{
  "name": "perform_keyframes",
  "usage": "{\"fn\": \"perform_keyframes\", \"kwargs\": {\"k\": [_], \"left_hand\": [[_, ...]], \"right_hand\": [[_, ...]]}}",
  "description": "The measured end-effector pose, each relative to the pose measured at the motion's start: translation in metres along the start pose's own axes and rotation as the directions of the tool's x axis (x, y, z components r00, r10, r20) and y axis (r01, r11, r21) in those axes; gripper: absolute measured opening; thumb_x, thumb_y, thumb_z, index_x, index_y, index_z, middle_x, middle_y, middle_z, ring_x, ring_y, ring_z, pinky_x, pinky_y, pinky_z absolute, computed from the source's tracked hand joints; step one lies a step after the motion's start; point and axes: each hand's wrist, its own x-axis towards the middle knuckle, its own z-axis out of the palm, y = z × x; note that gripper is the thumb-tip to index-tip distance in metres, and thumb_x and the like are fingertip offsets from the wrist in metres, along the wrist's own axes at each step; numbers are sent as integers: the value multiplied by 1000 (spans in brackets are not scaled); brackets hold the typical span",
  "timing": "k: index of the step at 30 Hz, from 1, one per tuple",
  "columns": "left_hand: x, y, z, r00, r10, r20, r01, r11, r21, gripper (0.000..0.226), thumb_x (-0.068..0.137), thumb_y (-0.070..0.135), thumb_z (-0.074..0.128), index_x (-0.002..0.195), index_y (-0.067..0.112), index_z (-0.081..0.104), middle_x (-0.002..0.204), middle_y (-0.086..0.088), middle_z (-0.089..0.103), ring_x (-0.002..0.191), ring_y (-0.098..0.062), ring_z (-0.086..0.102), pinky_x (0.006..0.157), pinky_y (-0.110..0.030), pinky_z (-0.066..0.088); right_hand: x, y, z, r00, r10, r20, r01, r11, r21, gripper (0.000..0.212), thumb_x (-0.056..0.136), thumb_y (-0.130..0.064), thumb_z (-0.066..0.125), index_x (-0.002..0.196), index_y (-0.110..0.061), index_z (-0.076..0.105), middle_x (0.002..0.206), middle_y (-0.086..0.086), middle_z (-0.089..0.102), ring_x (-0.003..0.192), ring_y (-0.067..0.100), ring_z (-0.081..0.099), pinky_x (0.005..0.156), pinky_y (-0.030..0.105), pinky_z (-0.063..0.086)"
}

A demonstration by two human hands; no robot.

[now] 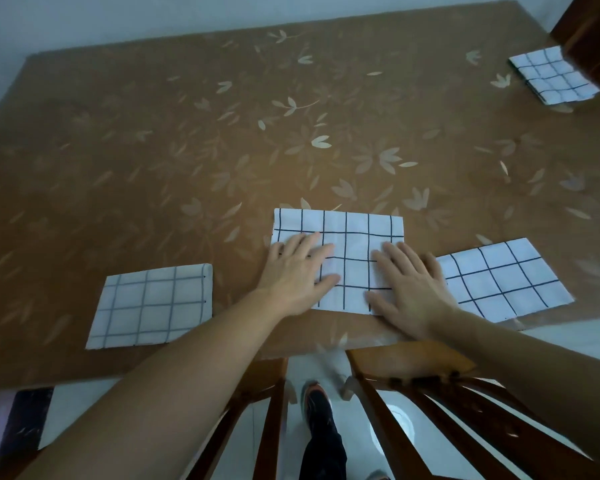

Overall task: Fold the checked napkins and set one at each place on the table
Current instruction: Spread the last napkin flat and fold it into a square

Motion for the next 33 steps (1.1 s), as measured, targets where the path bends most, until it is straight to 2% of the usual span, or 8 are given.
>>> {"fn": "perform_keyframes", "kwargs": {"k": [2, 4, 7, 11, 17, 22, 25, 33], "left_hand": [[12, 1, -5, 996, -2, -89, 2, 1000, -3, 52, 97, 55, 34, 144, 33, 36, 156, 2, 27, 143, -21, 20, 112, -43, 16], [27, 6, -9, 988, -10, -153, 6, 1000, -24, 50, 100, 49, 34, 146, 30, 36, 158, 1, 26, 146, -21, 17, 115, -44, 13], [48, 12, -9, 998, -24, -50, 24, 1000, -15, 55, 103, 39, 25, 155, 25, 15, 164, 1, 3, 151, -21, -4, 121, -46, -2], [57, 8, 4, 997, -56, 58, 55, 998, 16, 63, 102, 40, 22, 155, 26, -9, 163, 6, -17, 148, -17, -20, 120, -46, -11], [56, 5, 8, 999, -32, 16, 32, 999, 42, 61, 101, 42, 15, 154, 28, -12, 163, 5, -18, 148, -17, -21, 120, -45, -12], [55, -20, 8, 997, -71, 13, 70, 996, 47, 70, 98, 61, 14, 155, 28, -9, 163, 0, -15, 149, -20, -19, 121, -45, -9], [51, -36, 5, 991, -133, 32, 131, 989, 70, 77, 94, 68, 10, 155, 25, -11, 162, -2, -18, 148, -21, -20, 121, -45, -10], [49, -35, 5, 985, -170, 26, 168, 983, 72, 81, 92, 71, 9, 154, 24, -13, 163, -2, -18, 149, -21, -19, 120, -49, -8]], "right_hand": [[10, -7, -9, 997, 8, -72, -5, 999, 32, 81, 85, -69, 10, 152, -24, 17, 162, 0, 10, 150, 20, 0, 118, 49, -1], [29, -19, -18, 985, 55, -166, -36, 993, 116, 76, 91, -62, 12, 153, -20, 17, 163, 1, 10, 150, 19, 0, 119, 47, -2], [59, -40, -24, 968, 110, -224, -42, 957, 288, 61, 100, -46, 25, 154, -18, 16, 163, -1, 8, 150, 16, -1, 119, 42, -1], [83, -49, -8, 976, 140, -168, -68, 923, 378, 64, 100, -52, 20, 155, -22, 14, 163, -5, 5, 150, 12, -5, 121, 42, -1], [85, -42, 7, 977, 145, -158, -99, 959, 267, 80, 90, -63, -1, 156, -19, 10, 164, -4, 3, 149, 10, -9, 121, 39, -4], [74, -11, 6, 975, 146, -171, -126, 984, 123, 77, 95, -61, 6, 156, -14, 5, 164, 3, -1, 150, 16, -9, 121, 39, -4], [72, -5, 3, 982, 126, -140, -116, 990, 78, 82, 92, -65, 2, 155, -13, 0, 163, 5, -6, 149, 18, -11, 120, 38, -6], [59, -7, 3, 989, 101, -111, -98, 995, 34, 85, 93, -68, 8, 155, -12, -3, 162, 11, -9, 149, 23, -14, 120, 40, -8]]}}
